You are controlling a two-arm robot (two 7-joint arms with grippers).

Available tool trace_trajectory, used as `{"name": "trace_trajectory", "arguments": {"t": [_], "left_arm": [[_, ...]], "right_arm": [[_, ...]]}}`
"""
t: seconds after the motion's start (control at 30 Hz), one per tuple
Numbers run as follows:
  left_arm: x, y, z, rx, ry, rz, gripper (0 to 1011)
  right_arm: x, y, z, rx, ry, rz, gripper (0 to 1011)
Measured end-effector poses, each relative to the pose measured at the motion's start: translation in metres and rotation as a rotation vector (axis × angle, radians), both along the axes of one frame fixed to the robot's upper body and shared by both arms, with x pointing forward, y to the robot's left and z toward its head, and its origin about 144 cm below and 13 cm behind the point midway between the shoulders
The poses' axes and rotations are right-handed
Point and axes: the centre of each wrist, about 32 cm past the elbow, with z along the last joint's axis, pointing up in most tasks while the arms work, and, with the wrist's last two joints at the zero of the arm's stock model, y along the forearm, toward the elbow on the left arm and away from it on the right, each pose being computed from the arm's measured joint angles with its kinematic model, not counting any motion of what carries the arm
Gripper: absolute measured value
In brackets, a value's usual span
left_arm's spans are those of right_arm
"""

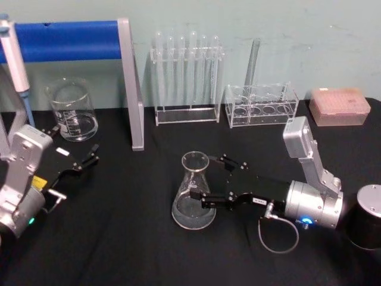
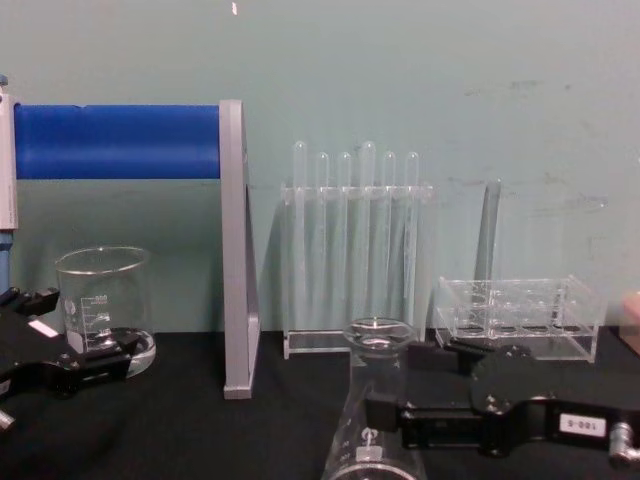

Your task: Grasp the erlenmeyer flask with one hand, shake it three times, then place it back.

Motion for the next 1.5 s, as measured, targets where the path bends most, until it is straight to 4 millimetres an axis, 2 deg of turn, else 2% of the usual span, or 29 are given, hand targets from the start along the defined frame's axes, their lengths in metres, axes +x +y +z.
{"name": "trace_trajectory", "arguments": {"t": [0.53,1.5], "left_arm": [[0.0,0.0,0.0,0.0,0.0,0.0,1001],[0.0,0.0,0.0,0.0,0.0,0.0,1001]], "right_arm": [[0.015,0.013,-0.002,0.0,-0.001,0.004,1000],[0.018,0.021,-0.003,0.002,-0.01,-0.007,1000]]}}
